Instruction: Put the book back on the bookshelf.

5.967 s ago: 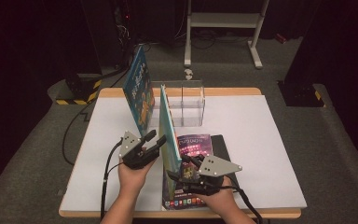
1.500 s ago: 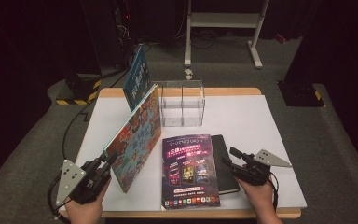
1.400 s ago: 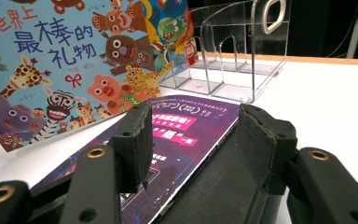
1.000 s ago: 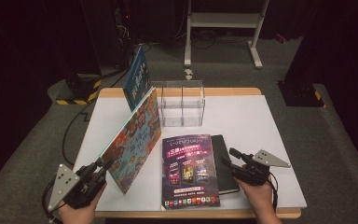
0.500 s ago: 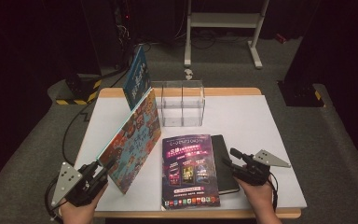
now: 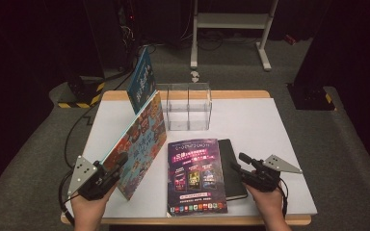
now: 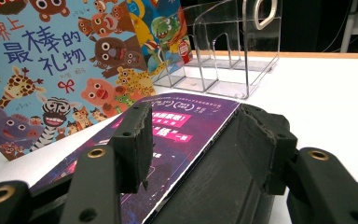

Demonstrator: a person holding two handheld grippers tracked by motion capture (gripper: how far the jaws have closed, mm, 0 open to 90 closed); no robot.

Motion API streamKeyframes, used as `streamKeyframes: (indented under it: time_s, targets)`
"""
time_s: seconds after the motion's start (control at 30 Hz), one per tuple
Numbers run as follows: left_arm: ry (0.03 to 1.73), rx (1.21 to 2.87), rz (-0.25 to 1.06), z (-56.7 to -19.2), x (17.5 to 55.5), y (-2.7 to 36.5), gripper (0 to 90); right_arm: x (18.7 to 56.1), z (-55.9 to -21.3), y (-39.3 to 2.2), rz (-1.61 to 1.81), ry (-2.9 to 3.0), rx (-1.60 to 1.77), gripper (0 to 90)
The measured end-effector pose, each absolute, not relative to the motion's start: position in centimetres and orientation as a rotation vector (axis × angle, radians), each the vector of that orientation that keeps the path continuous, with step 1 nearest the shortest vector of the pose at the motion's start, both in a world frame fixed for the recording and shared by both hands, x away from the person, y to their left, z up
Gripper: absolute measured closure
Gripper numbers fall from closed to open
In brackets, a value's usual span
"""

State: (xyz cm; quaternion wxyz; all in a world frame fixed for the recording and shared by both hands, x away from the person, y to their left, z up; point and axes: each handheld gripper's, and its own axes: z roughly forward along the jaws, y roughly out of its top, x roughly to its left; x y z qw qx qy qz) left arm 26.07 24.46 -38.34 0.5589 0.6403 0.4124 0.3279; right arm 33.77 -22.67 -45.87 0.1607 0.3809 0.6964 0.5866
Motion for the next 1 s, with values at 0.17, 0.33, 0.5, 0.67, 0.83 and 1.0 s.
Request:
streamKeyframes:
  time_s: [0.17,0.33,0.5,0.67,0.83,1.0]
  targets:
    - [0.972,1.514,0.769,-37.9,26.4,24.4,75.1,33.7,-45.9,-22.5,1.672,1.995,1.084,45.7]
    - [1.001,1.528,0.805,-37.4,26.6,23.8,66.7,33.7,-46.0,-22.4,1.668,1.997,1.081,45.7]
    - [1.021,1.548,0.83,-37.2,26.8,23.5,70.0,33.6,-45.9,-22.4,1.669,1.996,1.08,45.7]
    - [1.024,1.554,0.839,-36.9,26.8,23.2,78.5,33.6,-45.9,-22.2,1.671,2.001,1.072,45.7]
    - [1.031,1.543,0.836,-36.8,26.8,23.1,80.6,33.6,-45.9,-22.2,1.673,2.003,1.068,45.7]
    - [1.033,1.512,0.84,-36.7,27.2,23.1,81.1,33.6,-45.8,-22.2,1.685,1.999,1.07,45.7]
